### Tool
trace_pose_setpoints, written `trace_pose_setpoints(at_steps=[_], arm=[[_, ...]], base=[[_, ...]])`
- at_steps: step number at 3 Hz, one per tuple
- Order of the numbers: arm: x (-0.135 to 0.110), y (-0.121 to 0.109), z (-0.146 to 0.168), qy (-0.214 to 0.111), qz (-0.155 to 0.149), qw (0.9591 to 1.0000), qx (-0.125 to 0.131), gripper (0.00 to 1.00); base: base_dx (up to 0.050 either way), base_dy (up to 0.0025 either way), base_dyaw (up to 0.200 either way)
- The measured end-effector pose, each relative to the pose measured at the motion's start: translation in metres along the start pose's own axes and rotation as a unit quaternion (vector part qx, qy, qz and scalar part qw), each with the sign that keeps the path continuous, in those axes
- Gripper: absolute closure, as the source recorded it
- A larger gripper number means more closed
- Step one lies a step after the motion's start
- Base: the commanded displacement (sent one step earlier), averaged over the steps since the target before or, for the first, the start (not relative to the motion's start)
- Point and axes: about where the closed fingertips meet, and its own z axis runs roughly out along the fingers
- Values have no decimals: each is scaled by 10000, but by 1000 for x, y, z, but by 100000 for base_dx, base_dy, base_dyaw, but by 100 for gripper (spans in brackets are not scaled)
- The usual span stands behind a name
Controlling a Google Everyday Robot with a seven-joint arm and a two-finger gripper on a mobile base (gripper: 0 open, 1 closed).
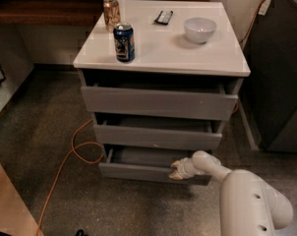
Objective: Place pepsi can into bottom drawer
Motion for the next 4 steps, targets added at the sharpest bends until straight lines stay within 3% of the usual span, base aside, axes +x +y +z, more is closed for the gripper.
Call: trace_pose_setpoints(at_steps=[4], arm=[[-1,4,-2,-23,2,10000,-32,100]], base=[[0,0,0]])
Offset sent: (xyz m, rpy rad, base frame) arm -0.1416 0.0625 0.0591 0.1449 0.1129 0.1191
